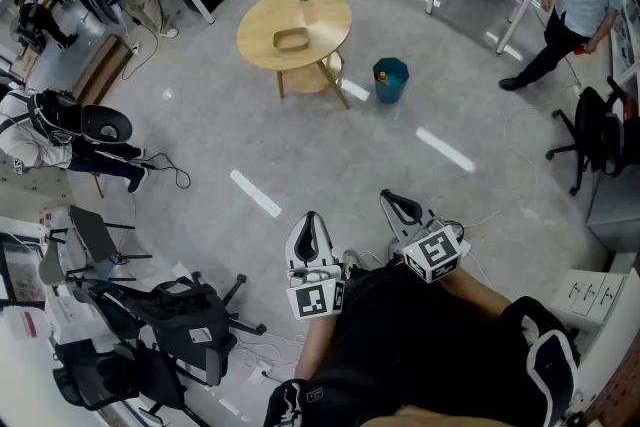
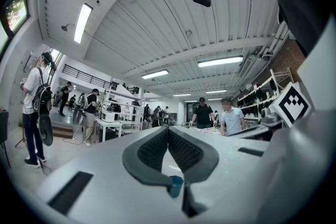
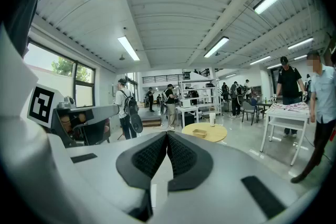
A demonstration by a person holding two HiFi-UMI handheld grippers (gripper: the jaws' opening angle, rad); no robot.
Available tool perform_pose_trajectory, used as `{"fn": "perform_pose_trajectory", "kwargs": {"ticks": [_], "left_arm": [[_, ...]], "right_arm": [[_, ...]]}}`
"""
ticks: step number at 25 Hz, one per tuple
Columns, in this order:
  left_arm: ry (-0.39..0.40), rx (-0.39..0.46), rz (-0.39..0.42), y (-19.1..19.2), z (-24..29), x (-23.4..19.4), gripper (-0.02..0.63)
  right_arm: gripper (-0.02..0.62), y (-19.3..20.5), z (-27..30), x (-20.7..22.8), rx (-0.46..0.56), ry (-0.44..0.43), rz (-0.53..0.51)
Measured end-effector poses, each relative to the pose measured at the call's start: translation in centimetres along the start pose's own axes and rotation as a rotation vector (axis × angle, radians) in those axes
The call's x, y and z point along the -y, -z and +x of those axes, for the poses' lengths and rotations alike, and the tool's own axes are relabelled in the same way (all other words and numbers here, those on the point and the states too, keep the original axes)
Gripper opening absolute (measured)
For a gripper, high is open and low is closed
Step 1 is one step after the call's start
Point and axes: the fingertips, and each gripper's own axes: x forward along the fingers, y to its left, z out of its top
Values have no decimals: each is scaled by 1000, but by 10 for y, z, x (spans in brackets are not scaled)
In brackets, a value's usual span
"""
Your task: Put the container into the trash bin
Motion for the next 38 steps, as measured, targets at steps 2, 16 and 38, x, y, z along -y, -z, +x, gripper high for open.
{"fn": "perform_pose_trajectory", "kwargs": {"ticks": [2, 16, 38], "left_arm": [[-7, 6, 2, -1, 0, -2, 9], [-2, -2, -8, 4, 13, 22, 11], [32, -29, -38, 25, 91, 53, 11]], "right_arm": [[26, -2, 1, 2, 11, 5, -11], [26, 9, -14, 22, 39, -8, 2], [26, 27, 26, 84, -8, -95, -7]]}}
